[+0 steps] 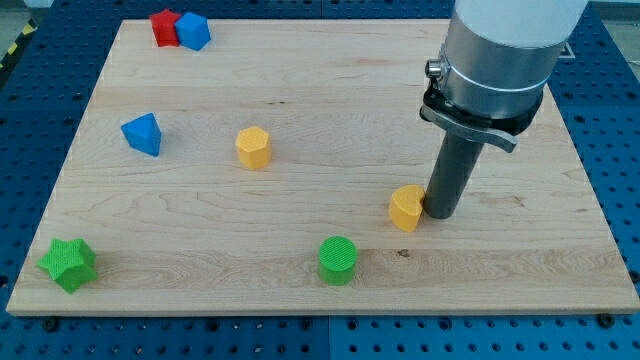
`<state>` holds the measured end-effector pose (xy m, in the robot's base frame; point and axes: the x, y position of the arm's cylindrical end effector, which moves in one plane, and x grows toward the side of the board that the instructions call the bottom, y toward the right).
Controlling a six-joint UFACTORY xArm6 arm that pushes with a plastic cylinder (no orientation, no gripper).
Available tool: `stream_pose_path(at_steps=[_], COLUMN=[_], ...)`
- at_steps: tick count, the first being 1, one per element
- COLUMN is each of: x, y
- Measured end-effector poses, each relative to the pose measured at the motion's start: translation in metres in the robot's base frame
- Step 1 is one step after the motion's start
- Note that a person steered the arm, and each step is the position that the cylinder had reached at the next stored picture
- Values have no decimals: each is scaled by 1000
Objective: Move the yellow heart closer to the green circle
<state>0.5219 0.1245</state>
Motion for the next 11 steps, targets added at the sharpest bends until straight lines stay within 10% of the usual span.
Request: stream_pose_path(at_steps=[1,5,11], x=[-43,25,10], y=[7,-25,-54])
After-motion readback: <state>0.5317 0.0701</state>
